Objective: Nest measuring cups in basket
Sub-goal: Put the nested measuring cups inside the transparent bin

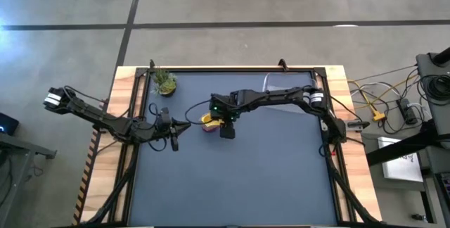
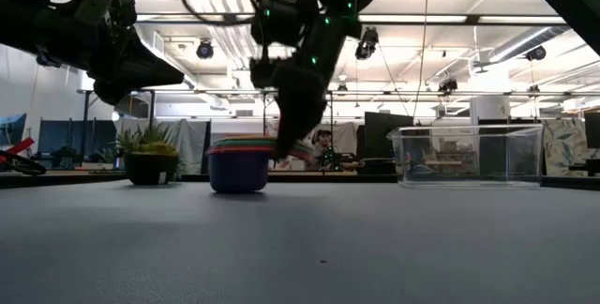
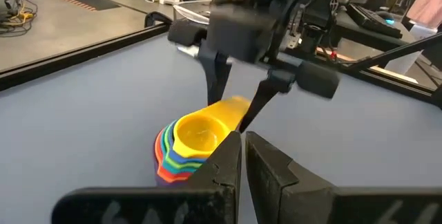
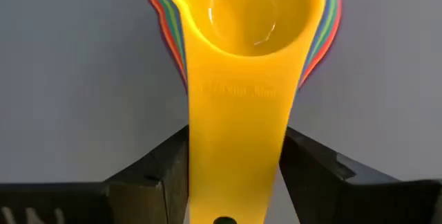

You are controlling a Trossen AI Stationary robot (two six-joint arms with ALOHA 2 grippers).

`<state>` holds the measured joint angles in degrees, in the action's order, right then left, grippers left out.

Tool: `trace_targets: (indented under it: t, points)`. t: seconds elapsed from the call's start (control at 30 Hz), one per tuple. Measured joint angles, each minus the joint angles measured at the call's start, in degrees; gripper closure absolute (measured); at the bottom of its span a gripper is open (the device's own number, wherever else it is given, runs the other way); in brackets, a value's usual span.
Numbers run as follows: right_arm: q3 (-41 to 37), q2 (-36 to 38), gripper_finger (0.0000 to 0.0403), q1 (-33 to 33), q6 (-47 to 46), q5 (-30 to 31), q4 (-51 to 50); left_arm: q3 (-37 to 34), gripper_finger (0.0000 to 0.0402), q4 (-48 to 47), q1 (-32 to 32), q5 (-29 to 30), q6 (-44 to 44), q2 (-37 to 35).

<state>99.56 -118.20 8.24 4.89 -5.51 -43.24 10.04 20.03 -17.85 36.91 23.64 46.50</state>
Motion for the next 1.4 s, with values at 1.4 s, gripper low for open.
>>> trace_targets:
  t: [1.4]
  points:
    - [2.0, -3.2, 0.0226, -2.2, -0.8, 7.3, 2.0, 0.0, 0.0397, 0.0, 0.0, 0.0, 0.0, 0.0]
